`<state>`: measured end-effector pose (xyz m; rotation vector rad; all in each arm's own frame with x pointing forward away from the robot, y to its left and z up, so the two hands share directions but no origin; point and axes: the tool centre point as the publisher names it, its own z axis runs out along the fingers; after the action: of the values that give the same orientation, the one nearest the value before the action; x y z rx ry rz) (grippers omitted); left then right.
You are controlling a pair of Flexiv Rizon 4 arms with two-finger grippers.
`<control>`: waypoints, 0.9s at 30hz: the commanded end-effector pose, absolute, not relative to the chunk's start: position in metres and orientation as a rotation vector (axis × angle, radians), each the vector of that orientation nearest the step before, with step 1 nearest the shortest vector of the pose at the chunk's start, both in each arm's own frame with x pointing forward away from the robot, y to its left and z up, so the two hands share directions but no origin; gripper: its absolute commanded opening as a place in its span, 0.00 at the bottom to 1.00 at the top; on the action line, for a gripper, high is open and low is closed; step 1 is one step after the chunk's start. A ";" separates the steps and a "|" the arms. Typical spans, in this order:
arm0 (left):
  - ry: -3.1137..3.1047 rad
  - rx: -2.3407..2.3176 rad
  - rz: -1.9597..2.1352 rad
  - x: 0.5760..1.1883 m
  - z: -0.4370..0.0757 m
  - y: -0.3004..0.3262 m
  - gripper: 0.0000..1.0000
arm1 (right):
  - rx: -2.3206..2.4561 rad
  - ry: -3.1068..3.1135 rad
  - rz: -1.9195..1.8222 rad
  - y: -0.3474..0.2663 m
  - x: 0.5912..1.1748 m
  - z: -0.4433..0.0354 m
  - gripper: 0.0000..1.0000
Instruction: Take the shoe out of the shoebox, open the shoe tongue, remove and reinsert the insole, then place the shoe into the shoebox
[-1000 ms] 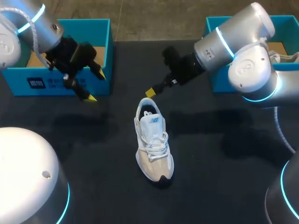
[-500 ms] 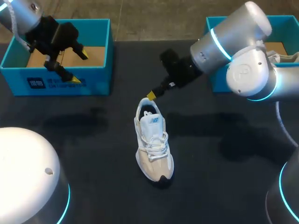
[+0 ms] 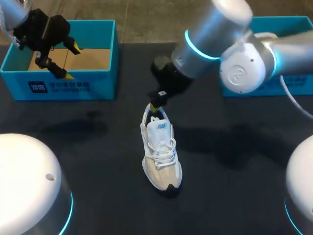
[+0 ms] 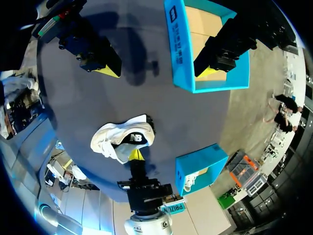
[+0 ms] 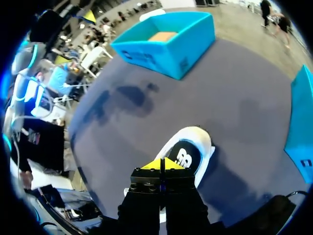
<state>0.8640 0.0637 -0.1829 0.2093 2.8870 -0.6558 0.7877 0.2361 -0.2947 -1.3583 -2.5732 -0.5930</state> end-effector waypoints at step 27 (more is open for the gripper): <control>2.886 0.209 -0.651 0.862 -0.183 0.064 1.00 | -1.944 -2.606 -0.213 0.221 0.767 -0.333 0.00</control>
<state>0.8639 0.0638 -0.1836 0.2092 2.8857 -0.6562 0.7655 0.2242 -0.3228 -1.9621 -2.6253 -0.1943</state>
